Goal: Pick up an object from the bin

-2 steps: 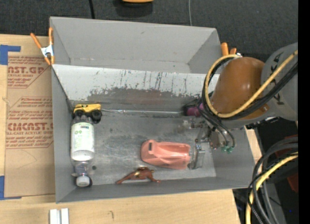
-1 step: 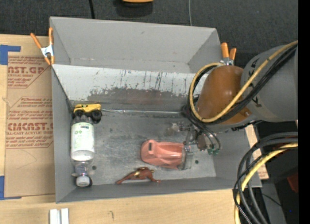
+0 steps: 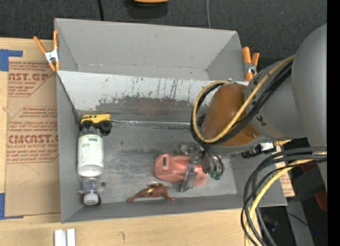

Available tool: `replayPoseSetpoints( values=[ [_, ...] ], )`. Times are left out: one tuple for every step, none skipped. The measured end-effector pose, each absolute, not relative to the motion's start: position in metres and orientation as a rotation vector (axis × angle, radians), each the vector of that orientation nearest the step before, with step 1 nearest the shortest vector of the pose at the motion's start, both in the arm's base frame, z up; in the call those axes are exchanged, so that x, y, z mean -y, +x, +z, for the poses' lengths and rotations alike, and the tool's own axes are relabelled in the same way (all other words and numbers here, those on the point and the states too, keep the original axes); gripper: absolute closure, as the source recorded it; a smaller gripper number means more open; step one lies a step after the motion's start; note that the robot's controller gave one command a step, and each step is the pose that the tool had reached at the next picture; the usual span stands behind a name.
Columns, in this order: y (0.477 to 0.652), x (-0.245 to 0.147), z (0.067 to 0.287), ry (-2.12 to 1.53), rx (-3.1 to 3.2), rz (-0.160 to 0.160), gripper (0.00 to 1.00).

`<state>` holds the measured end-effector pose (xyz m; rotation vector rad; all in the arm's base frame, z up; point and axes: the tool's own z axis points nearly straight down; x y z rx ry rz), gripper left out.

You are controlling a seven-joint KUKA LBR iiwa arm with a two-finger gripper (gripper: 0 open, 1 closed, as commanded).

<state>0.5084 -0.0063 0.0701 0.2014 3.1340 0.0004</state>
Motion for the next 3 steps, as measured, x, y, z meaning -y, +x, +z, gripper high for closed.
replayPoseSetpoints(
  values=[
    [0.508,0.006,0.070,0.202,-3.134,0.000,1.00],
    [0.507,0.006,0.077,0.208,-3.141,0.000,1.00],
    [0.506,0.001,0.117,0.036,-3.141,-0.002,1.00]
  ],
)
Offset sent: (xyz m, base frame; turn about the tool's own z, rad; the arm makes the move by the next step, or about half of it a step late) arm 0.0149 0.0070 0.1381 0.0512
